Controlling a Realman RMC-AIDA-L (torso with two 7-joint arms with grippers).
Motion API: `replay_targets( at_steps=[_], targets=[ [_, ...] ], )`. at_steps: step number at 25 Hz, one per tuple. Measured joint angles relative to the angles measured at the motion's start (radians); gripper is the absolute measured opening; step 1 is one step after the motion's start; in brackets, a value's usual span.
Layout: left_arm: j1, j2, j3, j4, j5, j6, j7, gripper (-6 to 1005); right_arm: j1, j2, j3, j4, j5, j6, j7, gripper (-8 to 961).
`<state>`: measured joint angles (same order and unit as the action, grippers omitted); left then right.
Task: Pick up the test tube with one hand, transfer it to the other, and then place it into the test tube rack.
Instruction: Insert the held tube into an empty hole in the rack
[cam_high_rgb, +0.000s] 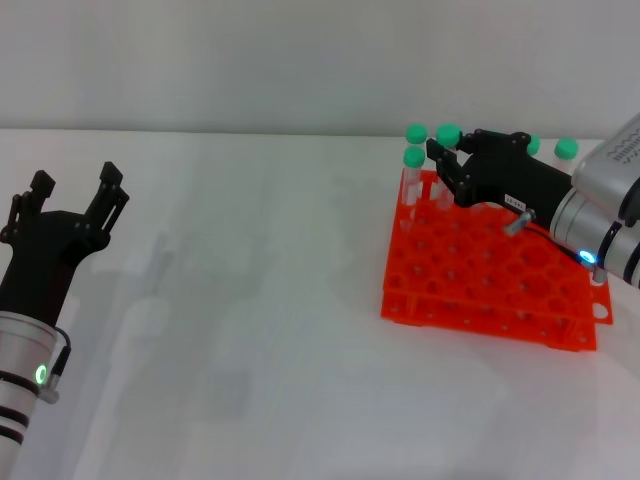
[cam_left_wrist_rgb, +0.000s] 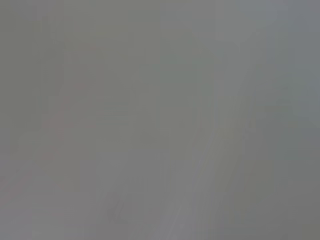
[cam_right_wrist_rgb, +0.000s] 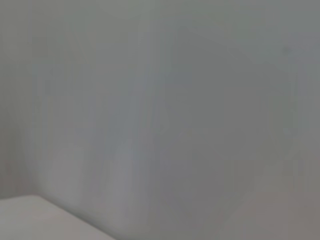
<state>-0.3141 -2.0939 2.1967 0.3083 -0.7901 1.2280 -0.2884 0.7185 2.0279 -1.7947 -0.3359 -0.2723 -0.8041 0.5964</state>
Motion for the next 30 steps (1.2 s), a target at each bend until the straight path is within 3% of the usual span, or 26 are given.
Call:
replay_targets(
  at_steps=[26, 30],
  targets=[
    [-0.037, 0.003, 0.000, -0.017, -0.003, -0.028, 0.000, 892, -0.035, 0.000, -0.010, -0.010, 0.012, 0.028, -0.005, 279],
    [-0.037, 0.003, 0.000, -0.017, -0.004, -0.028, 0.000, 892, -0.053, 0.000, -0.012, -0.016, 0.012, 0.009, -0.005, 354]
  ],
)
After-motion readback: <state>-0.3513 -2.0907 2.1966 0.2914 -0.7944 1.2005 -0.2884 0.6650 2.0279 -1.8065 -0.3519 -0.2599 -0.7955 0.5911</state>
